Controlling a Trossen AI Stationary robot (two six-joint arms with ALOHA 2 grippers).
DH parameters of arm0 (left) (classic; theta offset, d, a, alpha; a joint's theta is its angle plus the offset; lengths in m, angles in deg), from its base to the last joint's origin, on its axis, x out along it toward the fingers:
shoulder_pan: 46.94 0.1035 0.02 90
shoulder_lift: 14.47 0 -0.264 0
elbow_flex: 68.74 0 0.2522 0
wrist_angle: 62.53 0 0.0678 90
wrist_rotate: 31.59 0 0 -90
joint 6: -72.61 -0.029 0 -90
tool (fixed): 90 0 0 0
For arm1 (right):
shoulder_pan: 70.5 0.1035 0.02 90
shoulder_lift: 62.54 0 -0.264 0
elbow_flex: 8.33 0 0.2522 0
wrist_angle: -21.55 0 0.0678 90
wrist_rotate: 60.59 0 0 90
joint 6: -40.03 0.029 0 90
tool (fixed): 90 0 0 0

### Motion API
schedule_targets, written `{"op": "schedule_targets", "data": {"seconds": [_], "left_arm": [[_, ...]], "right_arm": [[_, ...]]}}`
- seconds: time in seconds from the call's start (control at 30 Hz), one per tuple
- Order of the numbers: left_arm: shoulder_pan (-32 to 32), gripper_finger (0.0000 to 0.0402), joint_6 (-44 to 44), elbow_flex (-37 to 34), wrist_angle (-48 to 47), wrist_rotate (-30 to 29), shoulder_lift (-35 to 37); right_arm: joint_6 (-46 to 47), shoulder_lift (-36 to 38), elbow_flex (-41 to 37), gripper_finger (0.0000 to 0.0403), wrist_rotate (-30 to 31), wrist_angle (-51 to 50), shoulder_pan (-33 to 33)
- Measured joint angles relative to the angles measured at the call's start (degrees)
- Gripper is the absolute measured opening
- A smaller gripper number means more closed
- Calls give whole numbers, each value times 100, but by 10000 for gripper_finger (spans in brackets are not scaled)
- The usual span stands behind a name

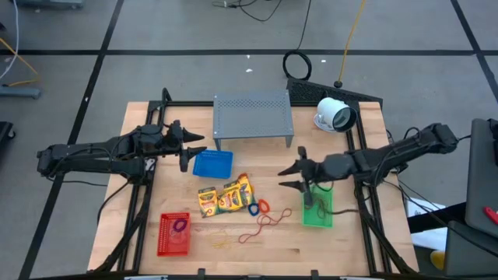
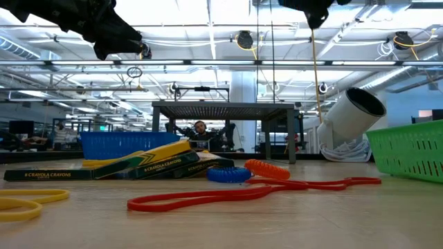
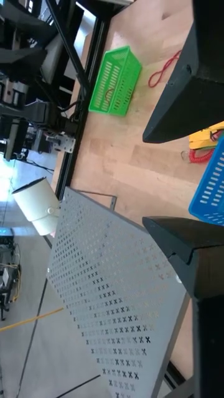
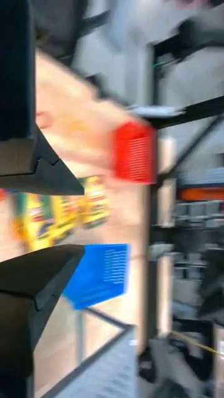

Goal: Pick & Place Office Desk Supplies
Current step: Put the red rubber band into the green bin

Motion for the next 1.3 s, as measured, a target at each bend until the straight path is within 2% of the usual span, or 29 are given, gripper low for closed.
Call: {"op": "schedule_targets", "data": {"seconds": [0.17, 0.3, 0.47, 0.7, 0.9, 1.3], "left_arm": [[0, 214, 43, 0, 0, -4, 0], [2, 214, -32, 2, 2, -132, 0], [0, 214, -260, 2, 50, -161, -1], [1, 214, -653, 2, 357, -141, 14], [0, 214, -803, 4, 524, -140, 17], [1, 214, -683, 4, 478, 41, 17]], "right_arm": [[-25, -690, 1218, 128, -2, -2063, -30], [259, -1358, 1912, 128, -157, -3337, -37], [295, -2241, 2523, 128, -568, -4141, -35], [283, -3202, 3277, 128, -1486, -4859, -22], [599, -3691, 3397, 128, -2071, -4956, 45], [671, -4264, 3397, 128, -2119, -4792, 364]]}}
